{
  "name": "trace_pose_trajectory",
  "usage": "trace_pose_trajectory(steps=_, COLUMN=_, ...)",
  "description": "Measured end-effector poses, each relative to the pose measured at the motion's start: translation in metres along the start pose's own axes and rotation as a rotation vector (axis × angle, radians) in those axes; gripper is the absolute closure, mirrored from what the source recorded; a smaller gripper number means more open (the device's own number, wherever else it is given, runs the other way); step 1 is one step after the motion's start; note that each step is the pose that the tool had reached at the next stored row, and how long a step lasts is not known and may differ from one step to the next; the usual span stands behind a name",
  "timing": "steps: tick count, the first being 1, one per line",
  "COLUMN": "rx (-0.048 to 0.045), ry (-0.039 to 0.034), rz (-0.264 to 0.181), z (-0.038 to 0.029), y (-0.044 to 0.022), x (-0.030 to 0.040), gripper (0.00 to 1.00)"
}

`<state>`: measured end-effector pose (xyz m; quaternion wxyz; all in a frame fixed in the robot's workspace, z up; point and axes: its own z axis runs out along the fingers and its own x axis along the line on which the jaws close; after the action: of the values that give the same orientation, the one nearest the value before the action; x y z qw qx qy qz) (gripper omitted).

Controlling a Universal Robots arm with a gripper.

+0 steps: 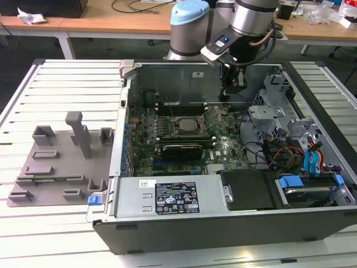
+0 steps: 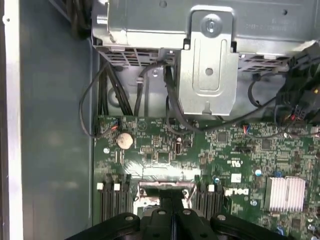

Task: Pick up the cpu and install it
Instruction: 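Close the cpu cover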

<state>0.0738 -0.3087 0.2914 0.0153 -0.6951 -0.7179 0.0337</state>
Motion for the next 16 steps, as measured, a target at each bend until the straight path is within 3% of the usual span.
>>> trace_pose_trajectory(steps=4, rx=0.0033, ry=0.0001, rz=0.000, z=0.0124, y=0.0079, x=0.0023, gripper=0.89)
trace_pose_trajectory(steps=8, rx=0.0067, ry=0.0002, rz=0.000, z=0.0213, y=0.0226, x=0.0086, gripper=0.89)
trace_pose_trajectory(steps=9, rx=0.0088, ry=0.0003, rz=0.000, z=0.0272, y=0.0267, x=0.0096, gripper=0.89)
trace_pose_trajectory(steps=14, rx=0.0102, ry=0.0004, rz=0.000, z=0.0400, y=0.0290, x=0.0103, gripper=0.89)
trace_pose_trajectory(steps=16, rx=0.0103, ry=0.0004, rz=-0.001, z=0.0420, y=0.0249, x=0.0105, gripper=0.89)
